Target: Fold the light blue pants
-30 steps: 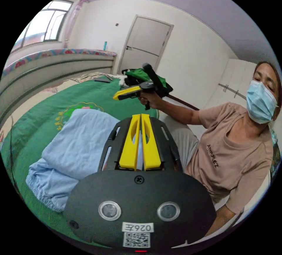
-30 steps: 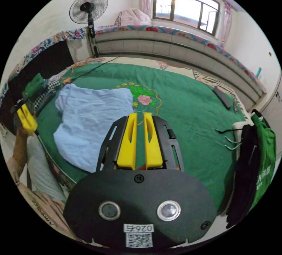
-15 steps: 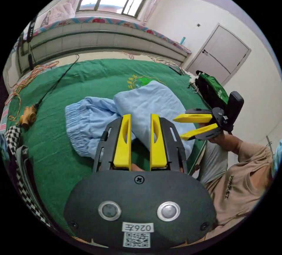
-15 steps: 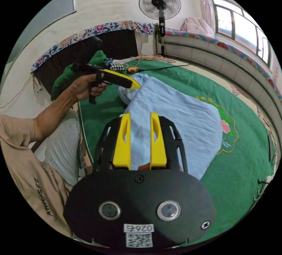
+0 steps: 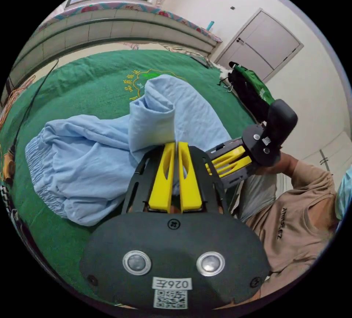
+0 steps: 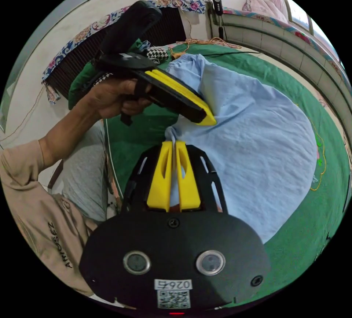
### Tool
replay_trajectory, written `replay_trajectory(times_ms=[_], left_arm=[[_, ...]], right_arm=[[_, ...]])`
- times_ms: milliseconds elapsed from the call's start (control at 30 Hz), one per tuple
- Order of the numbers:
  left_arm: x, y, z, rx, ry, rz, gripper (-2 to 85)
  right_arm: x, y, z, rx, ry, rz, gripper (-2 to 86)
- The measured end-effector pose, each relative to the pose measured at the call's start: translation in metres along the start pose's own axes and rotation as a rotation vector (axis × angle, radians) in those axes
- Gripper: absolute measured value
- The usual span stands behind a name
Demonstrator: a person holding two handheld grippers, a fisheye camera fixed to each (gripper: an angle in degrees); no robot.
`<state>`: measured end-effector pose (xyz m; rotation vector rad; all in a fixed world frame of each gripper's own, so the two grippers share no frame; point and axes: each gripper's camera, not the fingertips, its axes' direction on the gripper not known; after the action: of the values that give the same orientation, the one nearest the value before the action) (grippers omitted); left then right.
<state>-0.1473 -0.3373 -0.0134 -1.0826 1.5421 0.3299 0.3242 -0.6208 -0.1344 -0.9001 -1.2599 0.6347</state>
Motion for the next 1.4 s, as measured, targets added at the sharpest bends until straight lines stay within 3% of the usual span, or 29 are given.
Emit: replay_trajectory(times_ms=[100,267,367,500,633,767,867,967,1100,1267,1333,1400], left_arm=[[-0.01,0.014,-0.034,0.146,0.069,0.017,0.4],[-0.04,0.065,-0.107,0.523,-0.078,-0.152,7.3],[-0.06,0.089,-0.13,0.597,-0.162,-0.28,10.8],[-0.078,0.097,-0.139,0.595,-0.299,-0.391,17.9],[-0.086,0.083,-0.121,0.461,-0.424,-0.389,20.1],[-0.084,0.079,-0.11,0.422,-0.372,-0.393,18.7],[-0.081,0.079,-0.113,0.376,-0.432,-0.402,17.1],[-0.08,0.075,-0.113,0.33,-0.477,-0.398,19.5],[-0.085,0.069,-0.097,0.233,-0.439,-0.399,22.8],[-0.069,0.056,-0.06,-0.014,-0.538,-0.266,16.1],[-0.056,0.054,-0.061,-0.025,-0.564,-0.222,13.6],[-0.043,0.057,-0.068,0.0,-0.59,-0.181,11.6]], right_arm=[[0.014,0.004,-0.017,0.051,-0.003,0.035,-1.6],[0.046,0.016,-0.056,0.145,0.016,0.118,-1.6],[0.077,0.032,-0.086,0.211,-0.004,0.21,-1.6],[0.128,0.067,-0.14,0.363,-0.043,0.376,-1.6],[0.17,0.11,-0.191,0.505,0.002,0.53,-1.6],[0.217,0.177,-0.252,0.598,0.232,0.829,-1.3],[0.236,0.225,-0.282,0.636,0.431,1.083,0.1],[0.228,0.238,-0.299,0.754,0.509,1.099,3.4],[0.222,0.173,-0.281,0.562,0.507,0.801,5.4],[0.218,0.094,-0.201,0.202,0.339,0.551,9.0],[0.218,0.072,-0.161,0.042,0.361,0.512,9.5],[0.219,0.054,-0.108,-0.238,0.498,0.435,7.5]])
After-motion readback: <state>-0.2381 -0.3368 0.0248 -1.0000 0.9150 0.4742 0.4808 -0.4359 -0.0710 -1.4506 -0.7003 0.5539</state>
